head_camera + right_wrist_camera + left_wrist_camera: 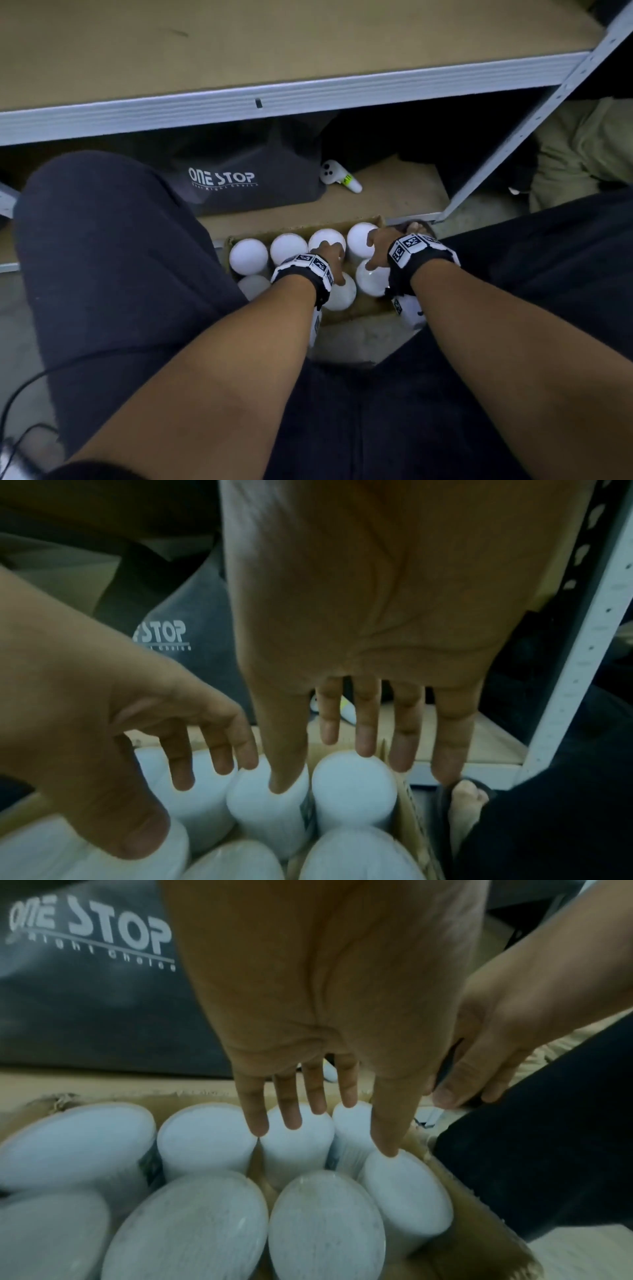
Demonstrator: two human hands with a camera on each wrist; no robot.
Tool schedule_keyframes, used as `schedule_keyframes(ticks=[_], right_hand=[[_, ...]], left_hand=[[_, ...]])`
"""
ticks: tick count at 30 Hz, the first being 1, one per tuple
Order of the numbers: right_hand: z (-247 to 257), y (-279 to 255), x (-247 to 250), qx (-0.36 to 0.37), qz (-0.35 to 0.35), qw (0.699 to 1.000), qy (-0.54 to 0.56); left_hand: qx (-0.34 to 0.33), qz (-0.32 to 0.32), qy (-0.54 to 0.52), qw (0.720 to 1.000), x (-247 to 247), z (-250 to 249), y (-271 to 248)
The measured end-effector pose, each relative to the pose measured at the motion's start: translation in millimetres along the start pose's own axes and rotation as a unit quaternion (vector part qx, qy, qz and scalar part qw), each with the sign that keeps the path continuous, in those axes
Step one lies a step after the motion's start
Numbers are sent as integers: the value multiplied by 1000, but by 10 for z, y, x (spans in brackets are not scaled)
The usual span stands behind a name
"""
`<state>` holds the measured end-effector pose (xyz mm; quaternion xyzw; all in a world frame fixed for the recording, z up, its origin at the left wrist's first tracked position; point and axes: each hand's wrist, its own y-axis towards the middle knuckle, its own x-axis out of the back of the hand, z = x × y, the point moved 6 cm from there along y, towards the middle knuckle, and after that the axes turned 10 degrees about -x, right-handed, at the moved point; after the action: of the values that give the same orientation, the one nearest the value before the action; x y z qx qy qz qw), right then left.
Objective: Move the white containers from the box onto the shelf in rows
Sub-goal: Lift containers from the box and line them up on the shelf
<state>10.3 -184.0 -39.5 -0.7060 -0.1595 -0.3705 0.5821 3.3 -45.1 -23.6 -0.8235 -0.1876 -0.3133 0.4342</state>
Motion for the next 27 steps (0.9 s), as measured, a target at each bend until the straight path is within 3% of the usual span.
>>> schedule_keyframes(ticks=[8, 14, 22, 27], right_hand=[[23, 330, -625, 8, 26, 998, -48], [69, 300, -752, -5, 21, 999, -29], [116, 279, -818, 3, -129, 989, -72], [154, 239, -765, -1, -87, 994, -64]], left_hand=[[26, 73, -4, 997, -504, 285, 312], [9, 15, 0, 1000, -735, 284, 437], [22, -6, 67, 997, -999, 295, 524], [28, -34, 96, 994, -971, 267, 542]])
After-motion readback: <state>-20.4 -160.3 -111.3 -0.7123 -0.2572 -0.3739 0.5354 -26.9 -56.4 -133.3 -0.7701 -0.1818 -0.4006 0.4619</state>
